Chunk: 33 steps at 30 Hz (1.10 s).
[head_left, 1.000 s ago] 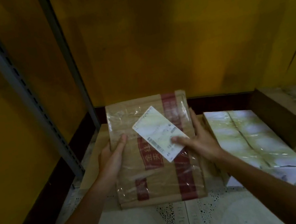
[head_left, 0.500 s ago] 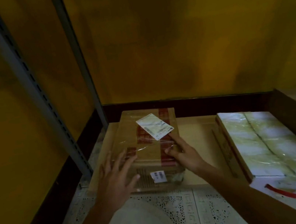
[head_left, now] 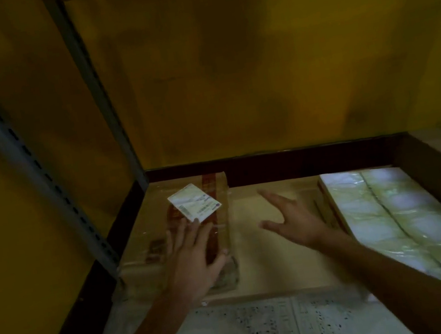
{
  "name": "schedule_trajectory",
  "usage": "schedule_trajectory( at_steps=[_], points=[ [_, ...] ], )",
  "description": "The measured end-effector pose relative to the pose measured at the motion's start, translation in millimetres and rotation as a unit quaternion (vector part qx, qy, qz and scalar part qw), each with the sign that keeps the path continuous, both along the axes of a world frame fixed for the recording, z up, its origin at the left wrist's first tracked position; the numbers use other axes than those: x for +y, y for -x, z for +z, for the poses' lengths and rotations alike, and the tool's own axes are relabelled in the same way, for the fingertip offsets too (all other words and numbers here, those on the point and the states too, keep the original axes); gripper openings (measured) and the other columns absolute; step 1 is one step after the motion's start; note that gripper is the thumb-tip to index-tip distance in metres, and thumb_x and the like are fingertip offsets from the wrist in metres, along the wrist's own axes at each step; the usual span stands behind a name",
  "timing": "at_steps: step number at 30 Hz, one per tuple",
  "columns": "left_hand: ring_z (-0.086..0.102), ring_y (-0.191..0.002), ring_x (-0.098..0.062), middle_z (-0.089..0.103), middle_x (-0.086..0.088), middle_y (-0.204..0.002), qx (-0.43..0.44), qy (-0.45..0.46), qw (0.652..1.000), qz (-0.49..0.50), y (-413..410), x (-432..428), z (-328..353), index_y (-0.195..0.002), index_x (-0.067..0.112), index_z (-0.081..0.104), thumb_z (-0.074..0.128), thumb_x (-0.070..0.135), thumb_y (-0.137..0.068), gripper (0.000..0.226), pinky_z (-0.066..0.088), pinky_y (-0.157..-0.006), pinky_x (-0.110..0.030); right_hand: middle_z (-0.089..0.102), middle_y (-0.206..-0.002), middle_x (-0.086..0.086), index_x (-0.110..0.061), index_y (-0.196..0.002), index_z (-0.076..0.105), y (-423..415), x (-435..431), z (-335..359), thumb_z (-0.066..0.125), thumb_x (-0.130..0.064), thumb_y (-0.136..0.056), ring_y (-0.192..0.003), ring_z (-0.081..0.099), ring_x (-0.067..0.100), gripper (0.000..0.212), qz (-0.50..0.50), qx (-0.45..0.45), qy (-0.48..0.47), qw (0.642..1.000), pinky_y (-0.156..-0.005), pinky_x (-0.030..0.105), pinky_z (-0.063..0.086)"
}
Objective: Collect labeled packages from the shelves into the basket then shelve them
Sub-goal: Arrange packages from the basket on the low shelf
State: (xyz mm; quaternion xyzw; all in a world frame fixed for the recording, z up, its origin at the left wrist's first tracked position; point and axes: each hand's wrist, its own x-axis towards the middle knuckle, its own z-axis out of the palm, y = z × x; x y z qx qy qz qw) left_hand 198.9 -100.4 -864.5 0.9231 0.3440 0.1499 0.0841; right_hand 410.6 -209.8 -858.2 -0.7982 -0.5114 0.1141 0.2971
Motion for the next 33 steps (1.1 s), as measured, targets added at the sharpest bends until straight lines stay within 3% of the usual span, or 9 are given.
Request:
schedule_trajectory(
  at_steps=[5,9,12,17,22,25,28,30,33],
  points=[
    [0.0,-0.143,-0.011,0.013,0.008,-0.156,-0.013,0.074,0.993,-0.087,-80.7,-66.8,-22.5,-0.144,0.039,0.016,0.043,0.058,-0.085,0.067,0.003,-0.116,-0.034,0.033,-0.152,0.002,-0.032,-0.147,0.021,-83.4,-90.8,13.0,0.062,-0.044,-0.085,-0.136,0.036,0.022,0.076,-0.037,-0.074,0.047,0.995,-0.106,0.035,0.035],
    [0.005,-0.142,-0.009,0.014,0.009,-0.155,-0.06,0.137,0.977,-0.154,-130.6,-119.4,-46.8,-0.143,0.039,0.019,0.054,0.055,-0.082,0.072,0.009,-0.114,-0.026,0.022,-0.156,0.003,-0.032,-0.148,0.018,-132.6,-165.9,1.5,0.058,-0.057,-0.082,-0.142,0.021,0.022,0.081,-0.071,-0.122,0.123,0.982,-0.111,0.035,0.024],
    [0.007,-0.14,-0.007,0.011,0.013,-0.154,-0.088,0.199,0.956,-0.197,-157.1,-157.0,-62.5,-0.14,0.048,0.015,0.061,0.054,-0.077,0.078,0.013,-0.108,-0.024,0.004,-0.159,-0.001,-0.034,-0.148,0.014,-146.5,-208.0,-23.0,0.039,-0.076,-0.075,-0.146,0.004,0.024,0.088,-0.086,-0.104,0.233,0.963,-0.115,0.046,0.011],
    [0.027,-0.134,-0.008,0.026,0.007,-0.147,-0.12,0.271,0.934,-0.199,-179.4,-194.6,-82.0,-0.134,0.045,0.028,0.069,0.038,-0.077,0.071,0.03,-0.102,-0.017,-0.004,-0.159,-0.004,-0.039,-0.147,0.011,-145.2,-220.6,-44.2,0.017,-0.086,-0.067,-0.146,-0.008,0.02,0.093,-0.035,-0.147,0.261,0.953,-0.113,0.054,-0.005],
    [0.031,-0.127,0.005,0.033,0.025,-0.137,-0.161,0.307,0.919,-0.188,-172.0,-186.8,-84.4,-0.122,0.054,0.031,0.073,0.026,-0.077,0.067,0.023,-0.089,0.006,0.0,-0.159,-0.008,-0.041,-0.146,0.013,-147.6,-243.1,-42.8,0.025,-0.09,-0.064,-0.145,-0.004,0.01,0.096,0.019,-0.131,0.217,0.967,-0.115,0.047,-0.007],
    [0.033,-0.127,0.004,0.037,0.026,-0.134,-0.172,0.315,0.916,-0.178,-163.7,-169.8,-75.5,-0.121,0.051,0.038,0.074,0.025,-0.075,0.065,0.029,-0.095,-0.006,0.009,-0.158,-0.008,-0.038,-0.146,0.019,-142.8,-252.6,-37.9,0.033,-0.086,-0.066,-0.144,0.005,0.011,0.094,0.005,-0.15,0.171,0.974,-0.116,0.046,0.003],
    [0.04,-0.123,-0.002,0.043,0.019,-0.132,-0.186,0.321,0.911,-0.178,-156.6,-150.3,-59.6,-0.118,0.05,0.043,0.075,0.02,-0.074,0.062,0.034,-0.089,-0.003,0.009,-0.157,-0.005,-0.033,-0.145,0.022,-124.8,-253.7,-40.5,0.037,-0.076,-0.069,-0.142,0.012,0.014,0.089,-0.053,-0.111,0.065,0.99,-0.113,0.035,0.02],
    [0.05,-0.116,-0.008,0.049,0.013,-0.13,-0.194,0.33,0.907,-0.175,-152.9,-138.6,-46.5,-0.116,0.053,0.045,0.074,0.02,-0.075,0.06,0.046,-0.089,-0.015,0.004,-0.156,-0.009,-0.032,-0.145,0.02,-113.6,-251.0,-39.1,0.039,-0.07,-0.075,-0.141,0.014,0.01,0.082,-0.064,-0.081,-0.007,0.995,-0.11,0.03,0.025],
    [0.061,-0.095,-0.014,0.057,0.008,-0.113,-0.242,0.362,0.889,-0.14,-144.7,-119.4,-24.0,-0.107,0.056,0.046,0.071,0.022,-0.076,0.052,0.058,-0.065,-0.03,-0.003,-0.156,-0.011,-0.036,-0.144,0.011,-105.2,-243.9,-27.6,0.045,-0.067,-0.081,-0.143,0.014,0.009,0.078,-0.001,-0.088,-0.091,0.992,-0.11,0.028,0.027]
  ],
)
